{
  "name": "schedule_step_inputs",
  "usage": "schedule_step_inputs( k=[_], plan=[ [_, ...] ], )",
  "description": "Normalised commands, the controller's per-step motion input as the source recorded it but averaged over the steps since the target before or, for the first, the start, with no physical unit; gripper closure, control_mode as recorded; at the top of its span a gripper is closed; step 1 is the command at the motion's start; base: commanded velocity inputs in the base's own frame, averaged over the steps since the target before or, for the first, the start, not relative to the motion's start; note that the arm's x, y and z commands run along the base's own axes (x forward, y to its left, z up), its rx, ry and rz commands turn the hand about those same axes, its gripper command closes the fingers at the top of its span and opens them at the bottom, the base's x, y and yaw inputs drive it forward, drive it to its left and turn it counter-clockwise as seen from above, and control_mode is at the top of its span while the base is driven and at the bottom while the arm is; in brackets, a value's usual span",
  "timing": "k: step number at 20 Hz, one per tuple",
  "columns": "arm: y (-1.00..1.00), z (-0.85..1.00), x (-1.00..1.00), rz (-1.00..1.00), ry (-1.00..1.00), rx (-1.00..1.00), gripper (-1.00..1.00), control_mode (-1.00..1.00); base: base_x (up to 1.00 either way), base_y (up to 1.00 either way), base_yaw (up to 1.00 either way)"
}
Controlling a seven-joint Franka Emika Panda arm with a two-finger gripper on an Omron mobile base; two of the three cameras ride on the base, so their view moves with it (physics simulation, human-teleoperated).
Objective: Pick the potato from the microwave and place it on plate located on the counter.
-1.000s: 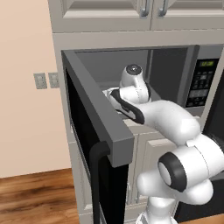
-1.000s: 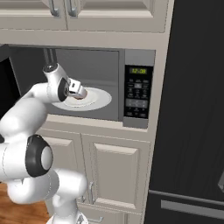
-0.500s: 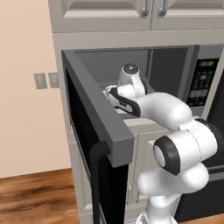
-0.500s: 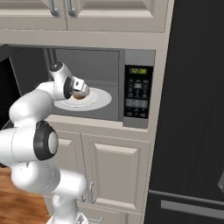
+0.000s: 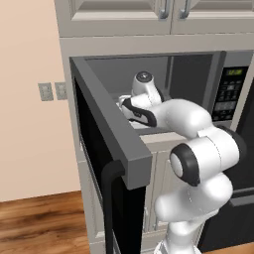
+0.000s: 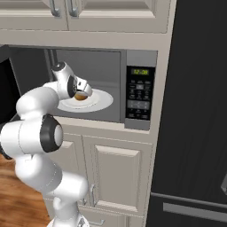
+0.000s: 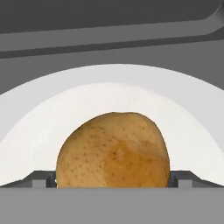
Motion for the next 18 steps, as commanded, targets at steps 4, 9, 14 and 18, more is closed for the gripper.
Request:
schedule_step_inputs(
  k=[4,9,14,18],
  plan=[
    [0.0,-0.27,0.2,-0.04,0.0,0.0,-1.0,-1.0,0.0,0.0,0.0],
    [0.0,-0.34,0.08,-0.03,0.0,0.0,-1.0,-1.0,0.0,0.0,0.0],
    [0.0,-0.37,0.01,-0.02,0.0,0.0,1.0,-1.0,0.0,0.0,0.0],
    [0.0,-0.05,0.01,0.0,0.0,0.0,1.0,-1.0,0.0,0.0,0.0]
  ],
)
